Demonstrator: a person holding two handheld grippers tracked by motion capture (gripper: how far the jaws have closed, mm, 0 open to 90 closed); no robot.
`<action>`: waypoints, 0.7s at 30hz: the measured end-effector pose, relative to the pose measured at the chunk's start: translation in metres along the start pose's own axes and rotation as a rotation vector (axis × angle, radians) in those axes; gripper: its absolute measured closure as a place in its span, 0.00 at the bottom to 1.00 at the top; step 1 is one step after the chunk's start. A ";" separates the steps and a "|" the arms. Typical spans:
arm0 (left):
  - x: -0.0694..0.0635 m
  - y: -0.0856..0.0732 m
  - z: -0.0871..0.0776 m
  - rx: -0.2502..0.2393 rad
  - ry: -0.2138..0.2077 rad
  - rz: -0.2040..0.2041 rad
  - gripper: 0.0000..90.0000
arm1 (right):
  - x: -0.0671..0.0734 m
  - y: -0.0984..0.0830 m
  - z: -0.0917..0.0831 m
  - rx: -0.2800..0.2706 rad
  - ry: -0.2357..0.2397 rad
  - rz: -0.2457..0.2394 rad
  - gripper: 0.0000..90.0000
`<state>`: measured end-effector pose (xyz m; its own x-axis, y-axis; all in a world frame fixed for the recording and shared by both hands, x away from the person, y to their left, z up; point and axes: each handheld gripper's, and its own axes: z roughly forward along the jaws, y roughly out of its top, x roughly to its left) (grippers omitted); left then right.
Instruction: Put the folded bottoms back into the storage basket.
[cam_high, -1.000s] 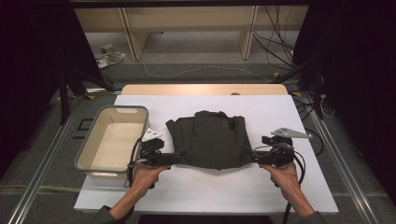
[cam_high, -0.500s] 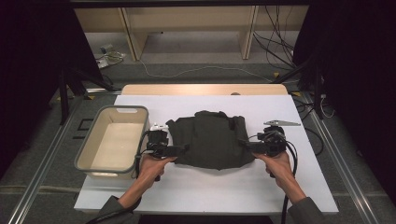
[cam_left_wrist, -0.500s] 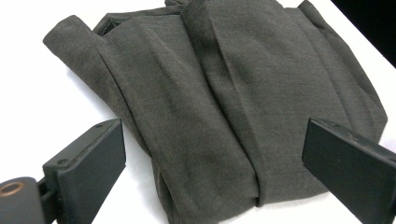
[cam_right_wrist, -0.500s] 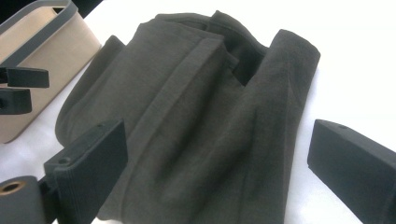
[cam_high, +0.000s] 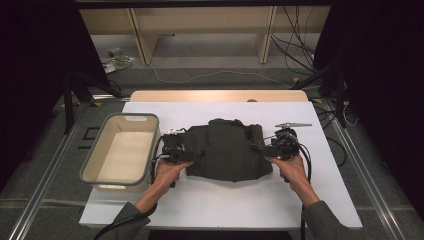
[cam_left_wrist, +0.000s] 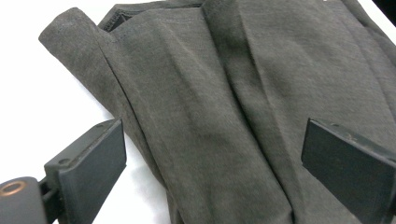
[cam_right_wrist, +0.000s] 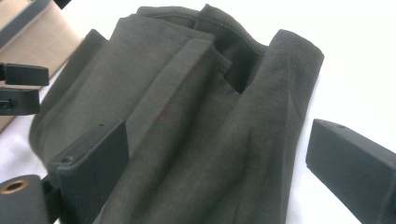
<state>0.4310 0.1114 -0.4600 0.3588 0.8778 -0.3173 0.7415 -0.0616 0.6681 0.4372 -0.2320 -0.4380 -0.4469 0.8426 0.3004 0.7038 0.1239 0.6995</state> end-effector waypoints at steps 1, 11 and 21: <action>0.001 0.001 0.001 0.004 0.011 0.001 0.07 | 0.000 0.001 0.003 0.009 -0.005 0.004 0.07; 0.011 0.009 0.018 0.054 0.049 -0.046 0.07 | -0.004 0.008 0.028 0.066 0.002 0.026 0.04; 0.021 0.014 0.026 0.098 0.047 -0.071 0.10 | -0.009 0.012 0.044 0.108 0.001 0.053 0.02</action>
<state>0.4636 0.1169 -0.4752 0.2780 0.9030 -0.3277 0.8166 -0.0425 0.5756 0.4746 -0.2151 -0.4609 -0.4079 0.8490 0.3359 0.7817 0.1346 0.6089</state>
